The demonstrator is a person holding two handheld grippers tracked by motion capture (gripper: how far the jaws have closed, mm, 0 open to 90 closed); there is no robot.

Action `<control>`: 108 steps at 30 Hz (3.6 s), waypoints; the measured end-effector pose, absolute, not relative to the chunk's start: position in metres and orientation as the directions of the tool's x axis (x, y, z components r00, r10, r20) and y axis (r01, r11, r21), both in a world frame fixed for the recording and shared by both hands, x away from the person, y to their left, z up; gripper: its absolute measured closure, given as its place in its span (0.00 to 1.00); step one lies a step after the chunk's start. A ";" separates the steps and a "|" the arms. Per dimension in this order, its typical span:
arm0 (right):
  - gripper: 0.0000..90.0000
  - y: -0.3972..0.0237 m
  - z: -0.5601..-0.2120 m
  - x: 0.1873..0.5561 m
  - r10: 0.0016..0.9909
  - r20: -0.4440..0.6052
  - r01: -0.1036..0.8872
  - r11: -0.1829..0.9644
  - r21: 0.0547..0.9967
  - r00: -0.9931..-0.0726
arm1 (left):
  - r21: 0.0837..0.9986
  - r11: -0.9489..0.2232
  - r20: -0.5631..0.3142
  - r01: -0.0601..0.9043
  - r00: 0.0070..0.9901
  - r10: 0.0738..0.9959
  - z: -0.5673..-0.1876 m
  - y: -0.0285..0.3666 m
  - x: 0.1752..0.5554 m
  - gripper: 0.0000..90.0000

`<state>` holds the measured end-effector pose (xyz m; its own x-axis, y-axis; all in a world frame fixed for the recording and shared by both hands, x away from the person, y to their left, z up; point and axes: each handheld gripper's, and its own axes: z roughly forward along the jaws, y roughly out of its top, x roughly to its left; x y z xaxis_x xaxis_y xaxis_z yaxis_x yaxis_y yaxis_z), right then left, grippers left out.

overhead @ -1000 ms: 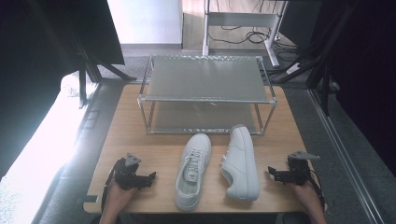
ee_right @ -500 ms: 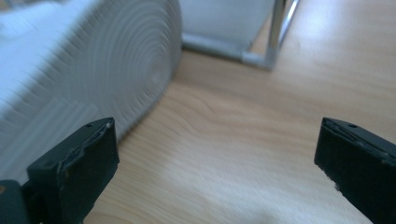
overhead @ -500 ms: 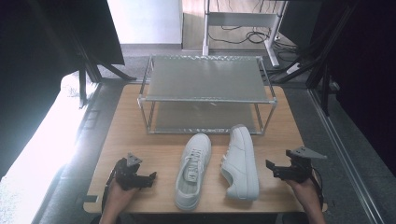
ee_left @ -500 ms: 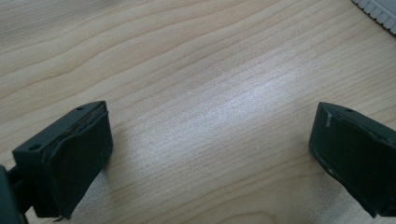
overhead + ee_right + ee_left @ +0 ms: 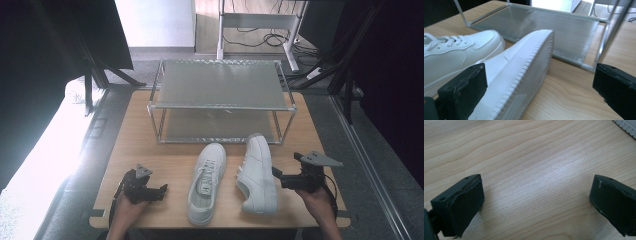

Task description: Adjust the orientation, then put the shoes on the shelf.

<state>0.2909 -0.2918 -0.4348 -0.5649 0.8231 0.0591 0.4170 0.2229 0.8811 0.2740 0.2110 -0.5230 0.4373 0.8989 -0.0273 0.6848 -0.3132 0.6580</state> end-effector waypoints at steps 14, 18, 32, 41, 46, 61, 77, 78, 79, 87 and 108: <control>0.00 -0.270 -0.456 0.301 0.811 0.032 0.438 0.282 0.854 -0.584 | 0.658 -0.312 -0.027 0.685 0.436 0.899 -0.523 0.211 0.274 0.00; 0.00 -0.277 -0.456 0.300 0.816 0.034 0.439 0.274 0.856 -0.577 | 0.658 -0.311 -0.027 0.686 0.434 0.900 -0.523 0.211 0.274 0.00; 0.00 -0.327 -0.458 0.293 0.877 0.084 0.484 0.178 0.857 -0.472 | 0.657 -0.310 -0.027 0.687 0.433 0.901 -0.523 0.211 0.274 0.00; 0.14 -0.372 -0.481 0.297 0.911 0.106 0.567 0.154 0.809 -0.399 | 0.657 -0.309 -0.027 0.687 0.431 0.902 -0.523 0.210 0.274 0.00; 0.13 -0.388 -0.492 0.303 0.909 0.184 0.598 0.084 0.797 -0.373 | 0.657 -0.308 -0.027 0.688 0.430 0.902 -0.523 0.210 0.273 0.00; 0.13 -0.383 -0.484 0.296 0.910 0.122 0.563 0.136 0.815 -0.397 | 0.657 -0.304 -0.027 0.690 0.425 0.905 -0.523 0.210 0.273 0.00; 0.11 -0.382 -0.468 0.283 0.902 0.121 0.527 0.130 0.840 -0.415 | 0.699 -0.262 -0.072 0.665 0.430 0.900 -0.500 0.203 0.265 0.03; 0.12 -0.380 -0.466 0.282 0.903 0.117 0.526 0.132 0.840 -0.413 | 0.711 -0.261 -0.073 0.653 0.437 0.896 -0.497 0.201 0.264 0.03; 0.12 -0.379 -0.465 0.281 0.905 0.109 0.522 0.136 0.842 -0.411 | 0.719 -0.258 -0.079 0.645 0.445 0.892 -0.493 0.199 0.263 0.03; 0.15 -0.373 -0.455 0.276 0.902 0.130 0.508 0.108 0.855 -0.411 | 0.773 -0.259 -0.075 0.579 0.490 0.868 -0.471 0.180 0.256 0.03; 0.23 -0.339 -0.462 0.273 0.863 0.033 0.466 0.239 0.852 -0.504 | 0.816 -0.328 -0.059 0.476 0.633 0.772 -0.462 0.109 0.258 0.11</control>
